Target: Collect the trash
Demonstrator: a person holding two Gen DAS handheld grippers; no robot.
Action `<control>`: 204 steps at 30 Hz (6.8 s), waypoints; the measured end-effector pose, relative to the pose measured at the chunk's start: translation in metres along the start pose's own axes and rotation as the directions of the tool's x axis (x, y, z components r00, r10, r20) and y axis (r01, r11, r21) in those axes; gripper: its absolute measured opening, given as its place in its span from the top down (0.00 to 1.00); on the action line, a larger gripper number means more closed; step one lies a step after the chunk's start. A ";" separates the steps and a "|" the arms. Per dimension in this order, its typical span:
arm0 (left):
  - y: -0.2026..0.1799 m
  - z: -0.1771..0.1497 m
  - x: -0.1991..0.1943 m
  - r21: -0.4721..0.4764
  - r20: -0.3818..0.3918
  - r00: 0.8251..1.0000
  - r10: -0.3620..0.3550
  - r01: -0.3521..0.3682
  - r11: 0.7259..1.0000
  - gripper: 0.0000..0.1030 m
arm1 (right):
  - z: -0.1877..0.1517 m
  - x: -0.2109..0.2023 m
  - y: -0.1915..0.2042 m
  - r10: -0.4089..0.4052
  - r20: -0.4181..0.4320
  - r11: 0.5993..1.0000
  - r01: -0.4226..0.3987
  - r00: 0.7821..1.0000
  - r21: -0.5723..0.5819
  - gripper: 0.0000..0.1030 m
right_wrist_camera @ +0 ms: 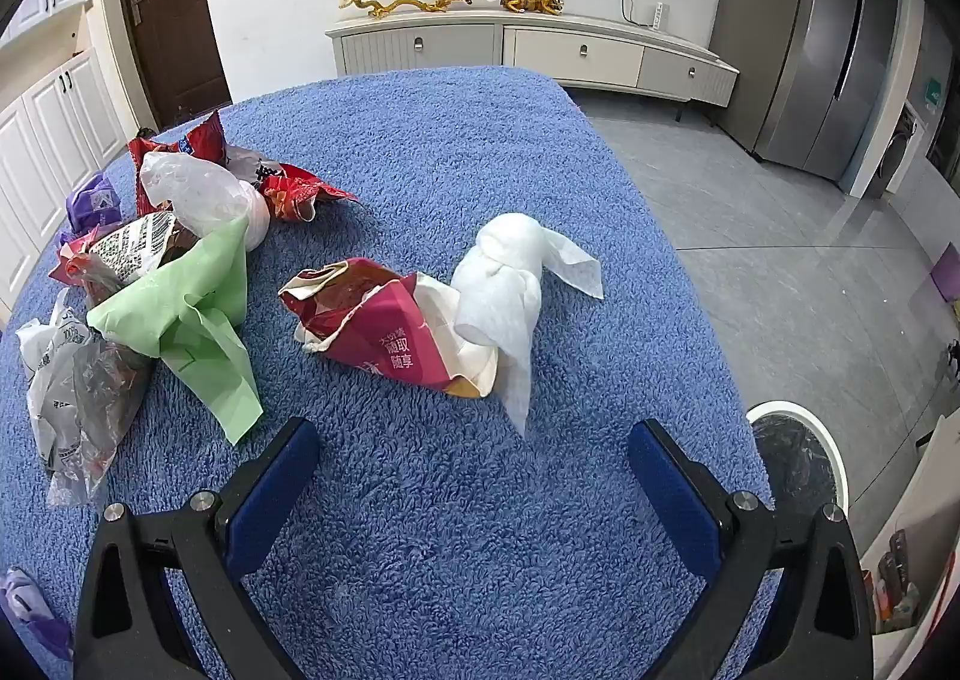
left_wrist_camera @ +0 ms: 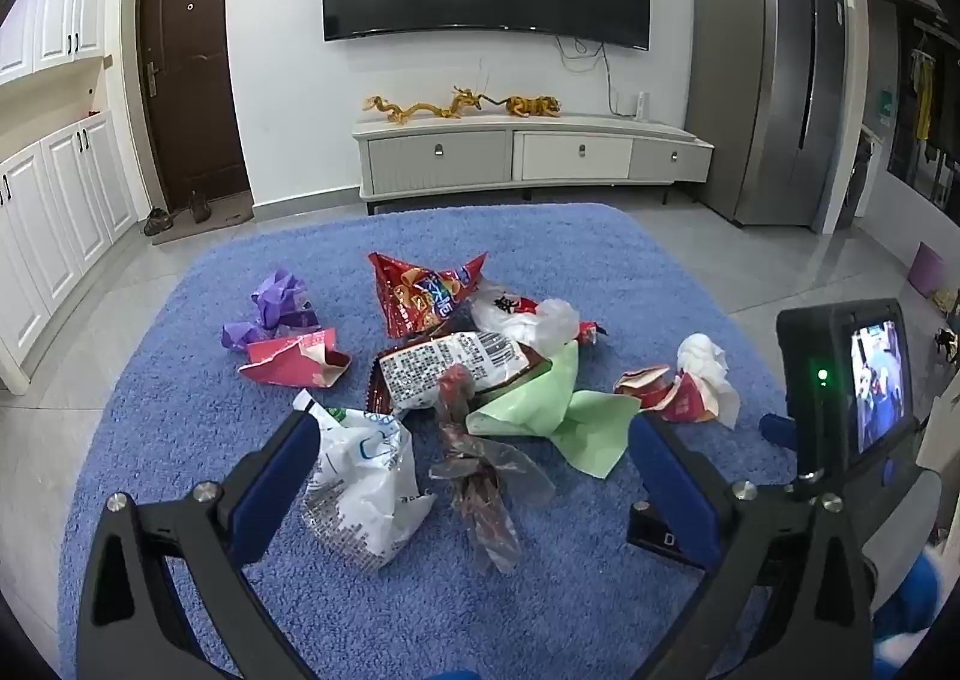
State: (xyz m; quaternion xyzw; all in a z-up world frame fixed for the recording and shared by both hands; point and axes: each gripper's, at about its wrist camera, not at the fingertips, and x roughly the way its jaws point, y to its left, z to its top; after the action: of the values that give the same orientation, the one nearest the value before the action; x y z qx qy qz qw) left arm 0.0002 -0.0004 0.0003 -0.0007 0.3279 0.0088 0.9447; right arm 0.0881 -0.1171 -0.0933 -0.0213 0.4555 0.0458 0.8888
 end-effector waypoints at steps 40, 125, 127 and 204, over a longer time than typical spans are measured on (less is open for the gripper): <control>-0.028 -0.007 -0.059 0.026 0.085 0.995 -0.047 0.045 0.999 0.00 | -0.061 -0.140 -0.052 -0.203 0.193 0.975 0.182 0.960 0.125 0.00; 0.077 -0.097 -0.024 0.086 -0.240 0.924 -0.299 0.327 0.941 0.14 | 0.007 -0.060 0.018 0.223 0.193 0.966 -0.190 0.955 -0.178 0.31; 0.076 -0.101 -0.021 0.086 -0.259 0.920 -0.294 0.325 0.942 0.18 | 0.014 -0.047 0.018 0.231 0.176 0.961 -0.196 0.957 -0.197 0.38; -0.260 0.054 0.048 0.196 -0.290 0.777 -0.558 0.619 0.761 0.66 | -0.070 -0.079 -0.295 -0.057 0.087 0.895 0.012 0.995 0.446 0.70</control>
State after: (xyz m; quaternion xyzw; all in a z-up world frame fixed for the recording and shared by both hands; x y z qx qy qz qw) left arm 0.0757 -0.2596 0.0115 0.0286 0.4083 -0.3366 0.8481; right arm 0.0155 -0.4215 -0.0713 0.1763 0.4094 -0.0742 0.8921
